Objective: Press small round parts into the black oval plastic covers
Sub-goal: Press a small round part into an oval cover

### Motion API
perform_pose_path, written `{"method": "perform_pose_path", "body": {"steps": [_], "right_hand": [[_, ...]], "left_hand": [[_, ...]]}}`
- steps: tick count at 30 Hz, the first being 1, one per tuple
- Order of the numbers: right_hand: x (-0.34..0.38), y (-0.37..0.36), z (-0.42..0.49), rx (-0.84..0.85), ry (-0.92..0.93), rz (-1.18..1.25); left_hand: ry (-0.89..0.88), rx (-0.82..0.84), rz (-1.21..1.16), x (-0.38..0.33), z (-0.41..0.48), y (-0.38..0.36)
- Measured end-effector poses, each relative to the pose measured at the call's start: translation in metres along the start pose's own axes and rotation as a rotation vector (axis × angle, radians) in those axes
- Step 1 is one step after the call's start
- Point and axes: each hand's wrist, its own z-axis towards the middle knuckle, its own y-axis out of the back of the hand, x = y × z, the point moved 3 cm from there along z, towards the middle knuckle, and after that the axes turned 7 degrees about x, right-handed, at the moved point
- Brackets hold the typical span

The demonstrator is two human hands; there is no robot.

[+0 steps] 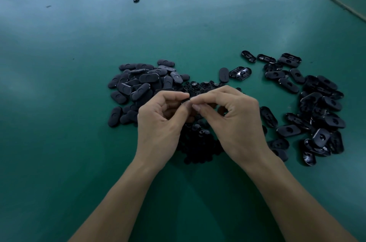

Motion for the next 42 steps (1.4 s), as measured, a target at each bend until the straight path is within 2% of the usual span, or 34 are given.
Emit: {"method": "perform_pose_path", "body": {"steps": [9,15,21,30,35,42], "right_hand": [[0.003,-0.001,0.0,0.006,-0.028,-0.072],[0.003,-0.004,0.0,0.069,-0.105,0.018],[0.002,0.0,0.001,0.046,-0.146,-0.018],[0.006,0.001,0.0,0.021,-0.105,-0.063],[0.013,0.002,0.0,0.029,-0.016,-0.179],[0.014,0.006,0.001,-0.058,0.034,-0.124]], "left_hand": [[-0.005,-0.004,-0.001,0.001,0.0,0.0],[-0.019,0.016,0.046,0.001,0.0,0.0],[-0.054,0.054,0.113,-0.003,-0.001,-0.002],[-0.056,0.072,0.221,-0.004,-0.001,-0.005],[-0.048,0.079,0.173,-0.003,-0.002,-0.004],[-0.033,0.065,0.068,-0.002,-0.001,-0.006]]}}
